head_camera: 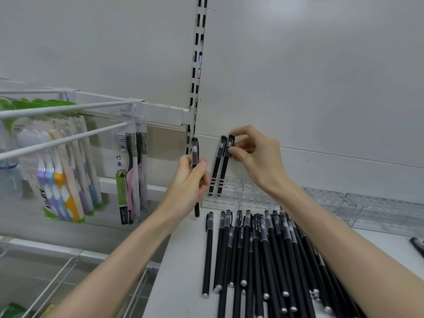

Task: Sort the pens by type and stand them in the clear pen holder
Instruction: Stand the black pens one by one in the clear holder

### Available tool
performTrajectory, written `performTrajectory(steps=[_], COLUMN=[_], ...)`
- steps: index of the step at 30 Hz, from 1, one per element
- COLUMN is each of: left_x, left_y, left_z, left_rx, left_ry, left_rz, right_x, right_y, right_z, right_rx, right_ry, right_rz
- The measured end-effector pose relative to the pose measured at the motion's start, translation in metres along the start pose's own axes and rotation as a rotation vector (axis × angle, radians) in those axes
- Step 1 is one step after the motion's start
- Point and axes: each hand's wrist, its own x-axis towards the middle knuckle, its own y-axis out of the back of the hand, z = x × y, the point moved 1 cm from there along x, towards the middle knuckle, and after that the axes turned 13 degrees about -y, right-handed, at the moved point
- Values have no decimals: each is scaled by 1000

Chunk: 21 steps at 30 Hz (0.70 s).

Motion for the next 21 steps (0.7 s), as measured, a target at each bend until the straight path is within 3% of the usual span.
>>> performTrajectory(steps=[4,8,10,15,21], left_x=[-1,-1,-1,1,2], left_y=[0,1,0,-14,-24], left_z=[1,1,1,9,7], left_rx=[68,78,30,-111,-37], left_ry=[-101,-69,-49,-14,-49], left_rz=[-31,-71,-95,-246,-211], right_x=[-3,-6,-10,-21,-22], right_y=[0,3,9,21,29], right_z=[3,2,-3,-18,-18], right_rx=[-38,-54,24,240,342], right_ry=[-7,2,-13,-48,-64], right_rz=[4,39,44,-182,-78])
